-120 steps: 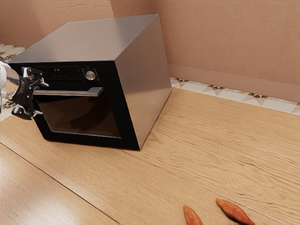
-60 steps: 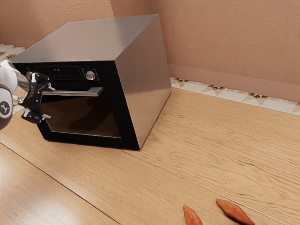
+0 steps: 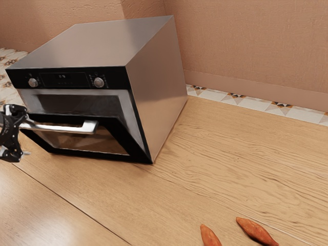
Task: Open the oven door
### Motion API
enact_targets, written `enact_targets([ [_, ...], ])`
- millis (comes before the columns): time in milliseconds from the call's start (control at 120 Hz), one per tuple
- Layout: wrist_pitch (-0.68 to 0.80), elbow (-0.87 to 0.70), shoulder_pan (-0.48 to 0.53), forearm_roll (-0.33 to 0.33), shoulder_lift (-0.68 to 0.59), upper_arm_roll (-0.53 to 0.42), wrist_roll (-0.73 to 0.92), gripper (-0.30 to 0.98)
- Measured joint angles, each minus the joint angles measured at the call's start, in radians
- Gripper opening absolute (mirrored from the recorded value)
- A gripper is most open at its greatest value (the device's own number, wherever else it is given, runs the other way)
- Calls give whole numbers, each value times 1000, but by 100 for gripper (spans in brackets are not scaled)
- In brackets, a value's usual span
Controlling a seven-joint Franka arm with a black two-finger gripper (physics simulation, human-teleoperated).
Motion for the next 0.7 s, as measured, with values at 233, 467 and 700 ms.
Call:
enact_targets([
  [233, -7, -131, 163, -82, -221, -247, -2, 68],
  [467, -539, 770, -546, 150, 198, -139, 17, 68],
  [700, -902, 816, -844, 244, 319, 37, 158, 69],
])
